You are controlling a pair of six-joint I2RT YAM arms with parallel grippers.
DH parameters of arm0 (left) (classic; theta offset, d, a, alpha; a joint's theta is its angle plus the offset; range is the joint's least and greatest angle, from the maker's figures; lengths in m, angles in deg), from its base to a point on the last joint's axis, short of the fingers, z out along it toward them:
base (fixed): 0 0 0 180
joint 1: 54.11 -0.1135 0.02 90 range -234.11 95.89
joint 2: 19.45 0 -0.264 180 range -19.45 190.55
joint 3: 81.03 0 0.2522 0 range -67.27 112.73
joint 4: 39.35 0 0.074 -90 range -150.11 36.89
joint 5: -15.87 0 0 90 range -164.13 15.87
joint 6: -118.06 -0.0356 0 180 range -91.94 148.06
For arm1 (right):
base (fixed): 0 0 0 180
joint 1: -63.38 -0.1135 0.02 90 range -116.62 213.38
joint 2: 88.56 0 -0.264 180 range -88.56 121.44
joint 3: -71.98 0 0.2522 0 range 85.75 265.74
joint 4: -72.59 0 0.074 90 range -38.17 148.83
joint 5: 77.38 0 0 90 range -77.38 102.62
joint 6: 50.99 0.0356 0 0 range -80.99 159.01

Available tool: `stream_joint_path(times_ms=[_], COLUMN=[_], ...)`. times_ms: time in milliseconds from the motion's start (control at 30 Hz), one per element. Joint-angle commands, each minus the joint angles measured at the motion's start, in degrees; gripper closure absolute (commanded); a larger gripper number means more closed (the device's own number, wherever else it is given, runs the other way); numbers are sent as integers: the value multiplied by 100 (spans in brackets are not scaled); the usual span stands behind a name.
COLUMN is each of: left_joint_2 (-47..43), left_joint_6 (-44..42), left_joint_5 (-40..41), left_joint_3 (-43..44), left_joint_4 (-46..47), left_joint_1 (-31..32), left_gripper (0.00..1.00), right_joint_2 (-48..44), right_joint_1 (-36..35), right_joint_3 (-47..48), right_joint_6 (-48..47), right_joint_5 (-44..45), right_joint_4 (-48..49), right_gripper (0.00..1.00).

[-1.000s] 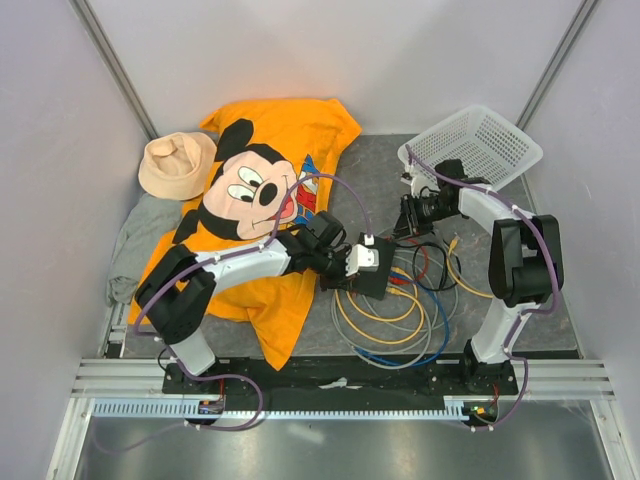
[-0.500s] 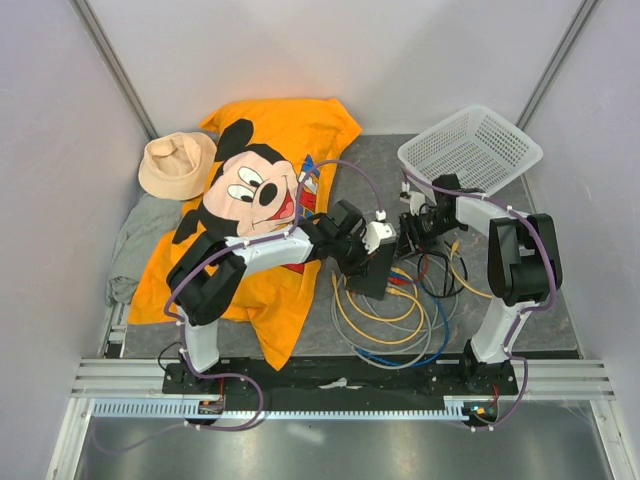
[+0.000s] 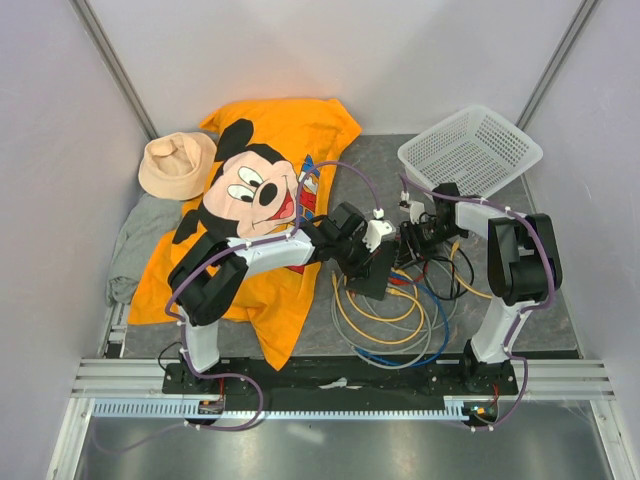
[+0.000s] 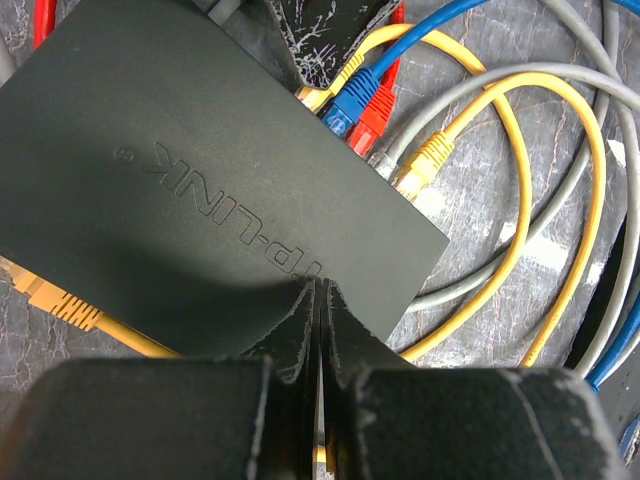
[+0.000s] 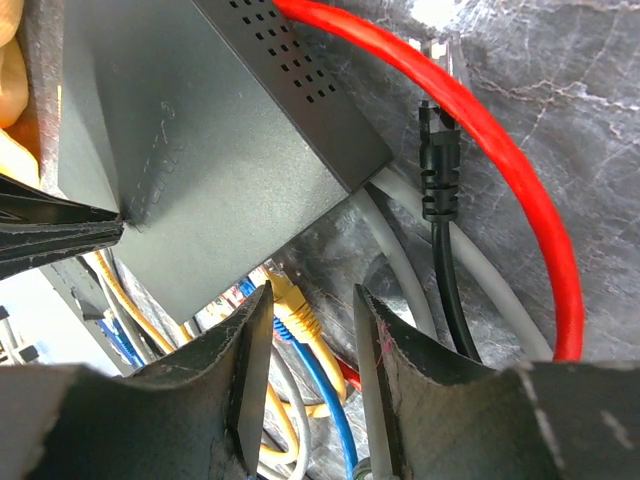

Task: Pull the plug from the switch port

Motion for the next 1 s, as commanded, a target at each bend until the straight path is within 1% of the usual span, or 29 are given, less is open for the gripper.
stream_joint_path(times_ms=[0,233,433,567,633,733,800,967], left_joint_2=[177,247,256,248,256,265,265,248], left_joint_6=[150,158,176,176,176,176,176,185], left_joint_5=[251,242,224,233,224,224,224,216], left_joint_3=[-152,-56,-3,-29,-20,-20,-20,-29], left_joint_4=[-277,-268,-268,-259,-259,-259,-259,-259], left_joint_1=[14,-12,-21,-39,-39,-39,-39,-39], left_gripper=[99,98,99,98,98,99,98,99], right_joint_2=[186,512,785,916,986,1039,1057,1110], right_joint_1=[-2,-11,-2,-11,-11,-11,-2,-2], right_joint_3=[87,245,360,456,535,527,509,483], right_joint_6=[-195,-537,-731,-1151,-1302,-1373,-1390,-1355], right_joint_5=[-347,-874,-1130,-1296,-1384,-1516,-1665,-1719], right_joint_4=[-39,-364,-514,-847,-1084,-1129,-1129,-1103], right_gripper=[55,56,56,56,55,53,49,48])
